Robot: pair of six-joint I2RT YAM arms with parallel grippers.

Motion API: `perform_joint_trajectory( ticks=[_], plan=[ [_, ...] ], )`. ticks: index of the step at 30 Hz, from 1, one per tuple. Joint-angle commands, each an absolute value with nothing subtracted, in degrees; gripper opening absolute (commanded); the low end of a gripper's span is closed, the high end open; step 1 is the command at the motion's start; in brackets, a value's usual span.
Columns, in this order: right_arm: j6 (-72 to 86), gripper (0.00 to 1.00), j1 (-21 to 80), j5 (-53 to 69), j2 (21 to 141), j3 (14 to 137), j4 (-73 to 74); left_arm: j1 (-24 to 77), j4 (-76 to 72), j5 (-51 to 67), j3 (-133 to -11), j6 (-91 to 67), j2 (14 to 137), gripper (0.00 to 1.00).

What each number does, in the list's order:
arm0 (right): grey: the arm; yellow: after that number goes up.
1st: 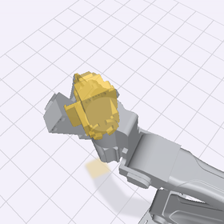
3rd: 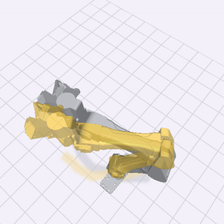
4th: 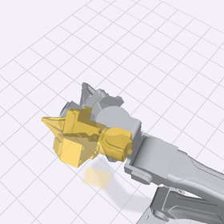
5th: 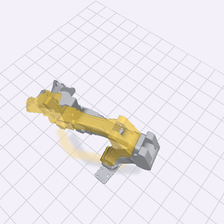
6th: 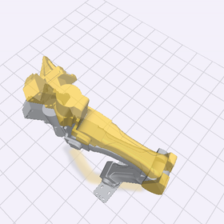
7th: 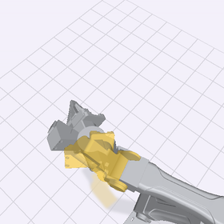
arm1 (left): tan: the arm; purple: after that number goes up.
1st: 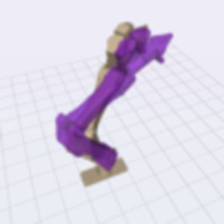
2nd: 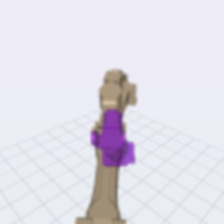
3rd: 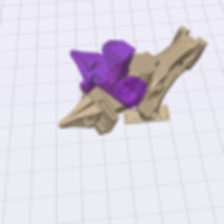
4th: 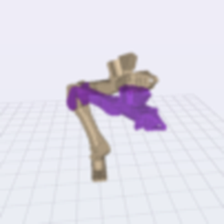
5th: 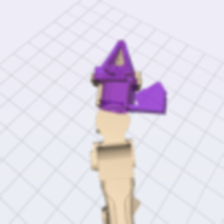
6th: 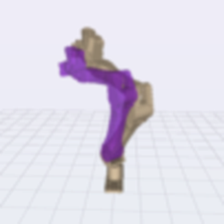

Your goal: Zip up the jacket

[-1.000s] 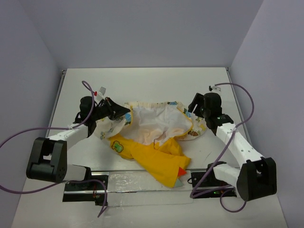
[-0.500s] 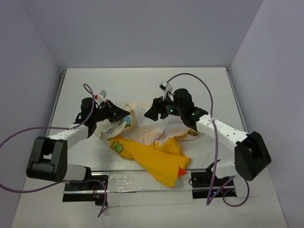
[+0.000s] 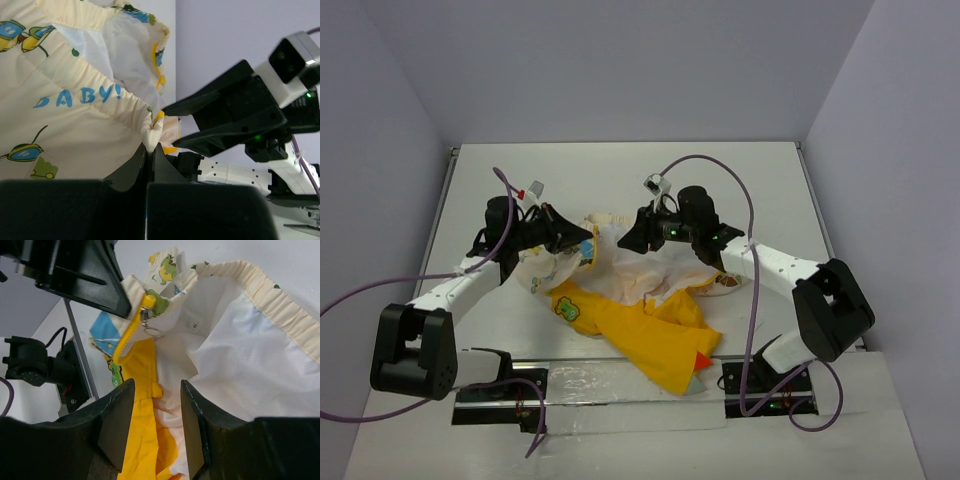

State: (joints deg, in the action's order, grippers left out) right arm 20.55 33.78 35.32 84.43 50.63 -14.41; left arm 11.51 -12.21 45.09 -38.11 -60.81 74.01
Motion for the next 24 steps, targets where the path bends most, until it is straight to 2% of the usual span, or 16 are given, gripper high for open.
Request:
perform_joint_trajectory(
  ticks=[1, 4, 7, 10, 24],
  plan=[
    [20.6, 0.51, 33.8, 37.8, 85.8, 53.7, -19.5, 11.2, -13.2, 48.2, -39.4, -60.5, 70.7, 0.00],
    [20.7, 0.56, 33.8, 40.8, 87.9, 55.4, -20.4, 11.2, -13.4, 49.9, -39.9, -60.4, 71.1, 0.00],
    [19.8, 0.67, 33.9, 42.7, 89.2, 56.9, -20.1, 11.2, -12.8, 50.1, -40.4, -60.6, 70.6, 0.00],
    [17.6, 0.72, 33.8, 44.8, 89.4, 57.3, -19.7, 11.2, -11.4, 50.1, -41.4, -59.9, 70.6, 0.00],
    [12.8, 0.73, 34.9, 46.9, 91.8, 61.0, -15.8, 11.2, -10.3, 50.1, -42.7, -59.0, 69.3, 0.00]
  ],
)
